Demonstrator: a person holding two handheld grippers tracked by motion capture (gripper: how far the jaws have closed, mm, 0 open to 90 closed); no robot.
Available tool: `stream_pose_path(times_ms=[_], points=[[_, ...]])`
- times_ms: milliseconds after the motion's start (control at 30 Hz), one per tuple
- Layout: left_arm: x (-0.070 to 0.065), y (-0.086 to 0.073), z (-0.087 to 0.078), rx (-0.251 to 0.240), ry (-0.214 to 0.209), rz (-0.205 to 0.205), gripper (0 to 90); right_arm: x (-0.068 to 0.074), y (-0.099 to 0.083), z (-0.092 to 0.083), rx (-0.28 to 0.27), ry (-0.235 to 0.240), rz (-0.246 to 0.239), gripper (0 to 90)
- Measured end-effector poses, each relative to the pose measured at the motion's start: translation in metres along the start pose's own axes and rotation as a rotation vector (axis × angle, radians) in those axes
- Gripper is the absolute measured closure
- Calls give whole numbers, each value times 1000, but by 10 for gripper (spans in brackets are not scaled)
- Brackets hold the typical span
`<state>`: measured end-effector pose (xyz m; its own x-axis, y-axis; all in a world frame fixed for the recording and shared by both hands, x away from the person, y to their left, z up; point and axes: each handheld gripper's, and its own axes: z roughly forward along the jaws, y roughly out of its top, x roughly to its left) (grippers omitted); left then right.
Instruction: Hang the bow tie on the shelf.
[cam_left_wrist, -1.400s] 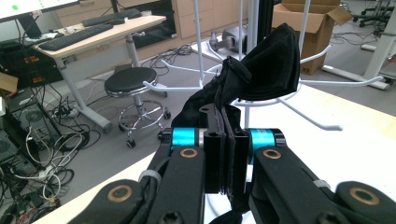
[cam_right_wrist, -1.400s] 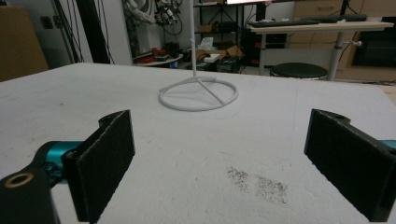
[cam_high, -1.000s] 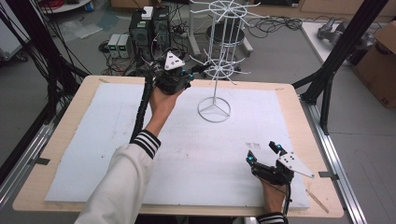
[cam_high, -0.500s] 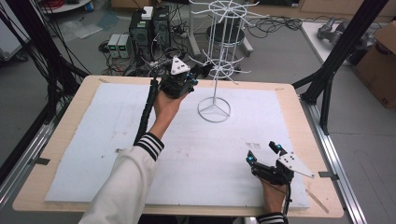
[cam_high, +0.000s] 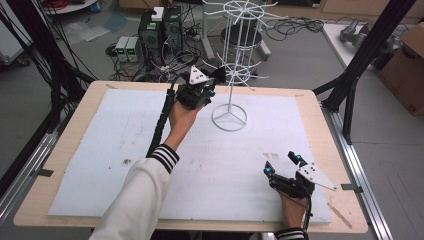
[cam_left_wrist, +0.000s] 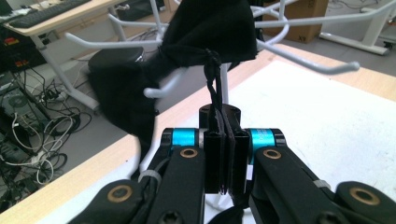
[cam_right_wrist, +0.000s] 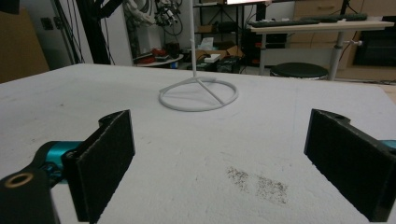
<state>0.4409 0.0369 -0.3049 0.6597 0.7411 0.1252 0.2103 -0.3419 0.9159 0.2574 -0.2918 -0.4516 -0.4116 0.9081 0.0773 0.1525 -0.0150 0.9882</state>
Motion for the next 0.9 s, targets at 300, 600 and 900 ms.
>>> stream_pose_path(times_ms=[300, 600, 900], points=[[6, -11, 1, 33, -15, -99, 812, 0, 0, -1, -3, 3, 4, 75], [9, -30, -14, 13, -94, -106, 190, 0, 0, 0, 0, 6, 5, 75], [29, -77, -63, -82, -160, -83, 125, -1, 0, 1, 8, 4, 3, 75]])
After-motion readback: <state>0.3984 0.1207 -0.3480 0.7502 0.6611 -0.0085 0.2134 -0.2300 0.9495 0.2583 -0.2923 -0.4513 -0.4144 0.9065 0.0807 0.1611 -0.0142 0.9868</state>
